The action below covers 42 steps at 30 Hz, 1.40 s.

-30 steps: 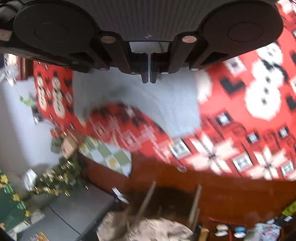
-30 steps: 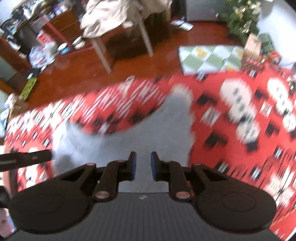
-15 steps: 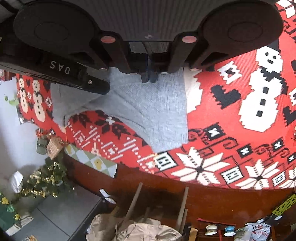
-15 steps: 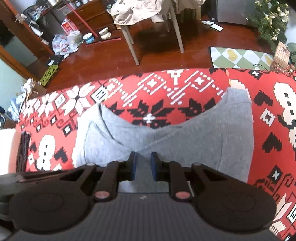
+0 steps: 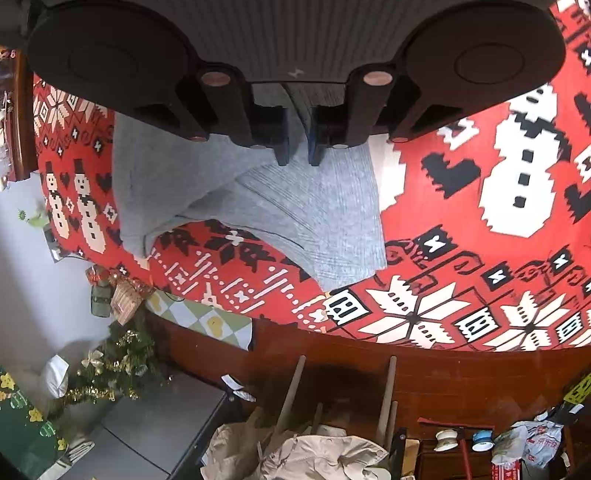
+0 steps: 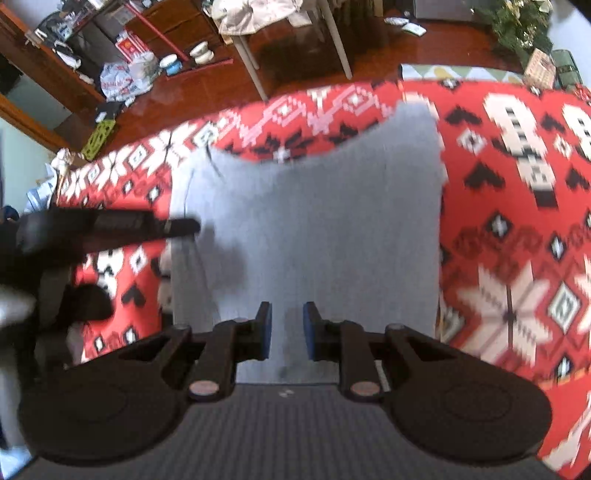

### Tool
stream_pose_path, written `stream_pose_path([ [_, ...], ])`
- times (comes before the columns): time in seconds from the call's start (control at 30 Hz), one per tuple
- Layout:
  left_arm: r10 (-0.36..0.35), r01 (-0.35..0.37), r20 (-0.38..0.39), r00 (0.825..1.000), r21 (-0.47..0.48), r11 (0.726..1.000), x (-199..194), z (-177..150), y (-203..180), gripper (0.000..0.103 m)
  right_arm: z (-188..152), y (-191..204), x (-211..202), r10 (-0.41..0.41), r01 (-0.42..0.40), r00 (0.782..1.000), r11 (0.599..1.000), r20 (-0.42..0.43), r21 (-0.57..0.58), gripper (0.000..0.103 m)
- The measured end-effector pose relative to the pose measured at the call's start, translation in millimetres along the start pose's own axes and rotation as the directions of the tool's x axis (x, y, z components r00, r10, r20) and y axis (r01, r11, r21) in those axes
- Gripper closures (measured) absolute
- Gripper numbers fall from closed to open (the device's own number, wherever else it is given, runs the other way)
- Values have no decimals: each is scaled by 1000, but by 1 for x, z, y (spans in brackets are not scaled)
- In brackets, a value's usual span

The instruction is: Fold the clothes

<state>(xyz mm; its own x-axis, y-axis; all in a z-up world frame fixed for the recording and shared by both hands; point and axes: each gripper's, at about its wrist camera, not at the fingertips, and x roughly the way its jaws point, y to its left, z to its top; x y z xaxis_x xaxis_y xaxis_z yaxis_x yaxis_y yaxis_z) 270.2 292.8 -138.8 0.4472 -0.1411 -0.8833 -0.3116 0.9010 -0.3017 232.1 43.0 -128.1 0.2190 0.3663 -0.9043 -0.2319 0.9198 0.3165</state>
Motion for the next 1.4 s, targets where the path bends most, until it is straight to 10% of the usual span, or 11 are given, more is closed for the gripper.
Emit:
stream_pose_path([
  [0.5,-69,74,-104,992,51,996,4,13,11,81,-41,42,19,-56,46,997,983,-52,-177,78],
  [0.67,-81,94,-127,989,102,990,0,12,11,81,-37,36,13,-58,54,998,989,-23,-138,99],
  [1.0,-85,109,-155,984,154,982,8,11,5,81,-23,10,-10,-9,9,1000,999,2,42,100],
  [1.13,-87,111,-163,983,147,983,13,12,2,101,-23,12,-7,-4,5,1000,1000,-5,28,100],
  [1.4,-65,87,-133,989,162,983,-11,16,-1,102,-29,23,-8,33,-32,999,999,-17,17,100],
])
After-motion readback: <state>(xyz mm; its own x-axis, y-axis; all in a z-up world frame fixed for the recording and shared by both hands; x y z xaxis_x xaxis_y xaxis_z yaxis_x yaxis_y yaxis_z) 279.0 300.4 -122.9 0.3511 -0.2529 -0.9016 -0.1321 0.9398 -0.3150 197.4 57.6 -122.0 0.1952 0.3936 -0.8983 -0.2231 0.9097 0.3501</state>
